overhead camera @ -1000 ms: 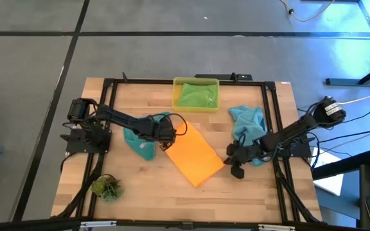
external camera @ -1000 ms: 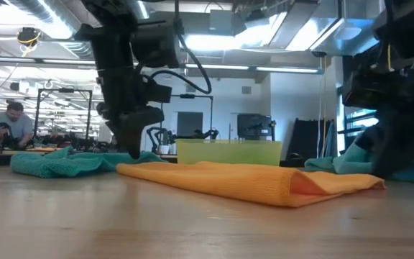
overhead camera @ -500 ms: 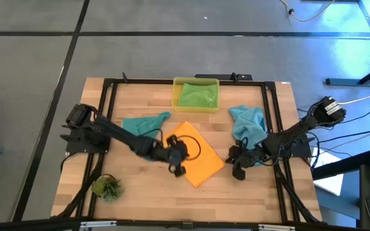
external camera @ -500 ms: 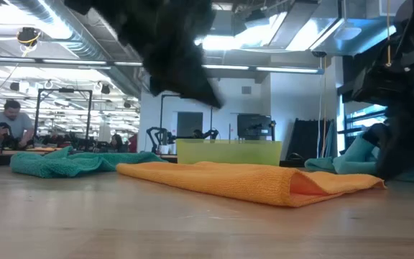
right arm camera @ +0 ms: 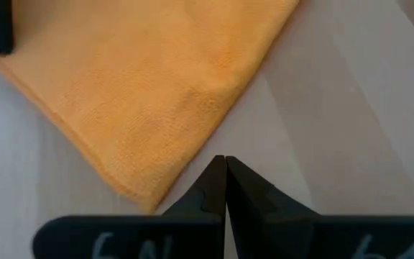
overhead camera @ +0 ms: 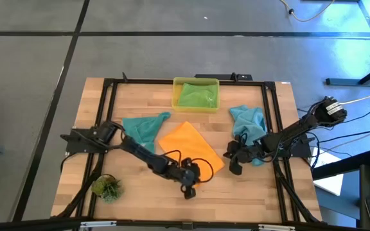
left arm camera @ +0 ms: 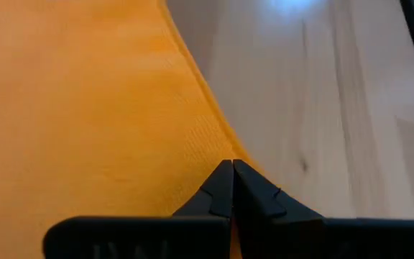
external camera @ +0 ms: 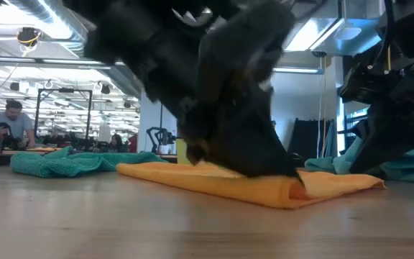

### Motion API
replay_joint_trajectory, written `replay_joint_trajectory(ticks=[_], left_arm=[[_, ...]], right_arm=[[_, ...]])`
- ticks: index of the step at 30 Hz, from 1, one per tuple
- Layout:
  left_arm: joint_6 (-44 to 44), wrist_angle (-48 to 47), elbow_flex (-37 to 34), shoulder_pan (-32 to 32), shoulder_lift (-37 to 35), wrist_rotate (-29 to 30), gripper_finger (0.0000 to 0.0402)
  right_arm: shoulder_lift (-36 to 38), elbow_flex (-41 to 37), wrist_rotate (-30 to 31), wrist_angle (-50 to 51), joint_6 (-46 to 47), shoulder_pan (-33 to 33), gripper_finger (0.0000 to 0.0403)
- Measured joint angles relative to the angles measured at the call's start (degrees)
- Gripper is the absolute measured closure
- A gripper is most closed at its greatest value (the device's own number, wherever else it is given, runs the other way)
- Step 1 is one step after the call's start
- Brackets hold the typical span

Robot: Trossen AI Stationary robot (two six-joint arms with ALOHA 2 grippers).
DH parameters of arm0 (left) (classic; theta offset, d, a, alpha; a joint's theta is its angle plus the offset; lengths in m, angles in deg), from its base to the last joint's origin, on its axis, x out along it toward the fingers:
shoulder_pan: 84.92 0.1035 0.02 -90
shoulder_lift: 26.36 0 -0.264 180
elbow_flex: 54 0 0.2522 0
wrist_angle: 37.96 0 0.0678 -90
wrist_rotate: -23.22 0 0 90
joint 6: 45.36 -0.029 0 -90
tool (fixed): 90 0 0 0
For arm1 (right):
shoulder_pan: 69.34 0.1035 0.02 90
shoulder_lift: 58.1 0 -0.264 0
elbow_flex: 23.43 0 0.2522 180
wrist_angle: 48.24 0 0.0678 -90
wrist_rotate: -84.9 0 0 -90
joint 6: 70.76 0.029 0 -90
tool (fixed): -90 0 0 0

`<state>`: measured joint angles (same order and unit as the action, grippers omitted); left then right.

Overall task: Fold microfiber towels
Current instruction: Fold the orange microfiber cloth

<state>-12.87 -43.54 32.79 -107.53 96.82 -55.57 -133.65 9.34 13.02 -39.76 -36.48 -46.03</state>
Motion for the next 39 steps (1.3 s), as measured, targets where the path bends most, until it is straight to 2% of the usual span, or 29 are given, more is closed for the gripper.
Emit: replay_joint_trajectory(ticks=[3,7,14,17,19,23,28,34,39], left_arm=[[0.0,-2.2,1.8,-0.3,0.7,-4.2,0.0401],[-1.2,-10.1,3.8,-1.5,0.5,-6.5,0.0400],[-4.3,-29.1,8.5,-4.2,-0.2,-9.9,0.0400],[-6.1,-36.8,10.5,-4.7,-1.5,-7.0,0.0399],[-7.5,-40.9,10.7,-5.2,-3.2,-2.5,0.0397],[-9.1,-41.1,11.2,-6.1,-8.7,4.4,0.0397],[-9.9,-46.8,10.8,-8.2,-10.3,3.9,0.0385],[-11.1,-50.4,11.1,-11.2,-10.2,2.9,0.0328],[-16.0,-52.8,11.0,-14.0,-10.2,8.1,0.0291]], right_arm=[[0.0,0.0,0.0,0.0,-0.3,0.0,0.0390],[0.0,0.0,0.0,0.0,-0.5,0.0,0.0390],[0.0,0.0,-0.4,-0.6,-1.6,0.2,0.0390],[0.0,0.0,-3.3,-2.2,-4.1,0.3,0.0389],[0.0,0.0,-5.7,-3.6,-6.0,0.3,0.0389],[0.0,0.0,-6.6,-5.6,-7.6,0.6,0.0389],[0.0,0.0,-6.6,-6.6,-8.5,0.9,0.0389],[0.0,0.0,-6.6,-7.4,-8.5,0.9,0.0389],[0.0,0.0,-5.9,-7.9,-9.6,0.9,0.0389]])
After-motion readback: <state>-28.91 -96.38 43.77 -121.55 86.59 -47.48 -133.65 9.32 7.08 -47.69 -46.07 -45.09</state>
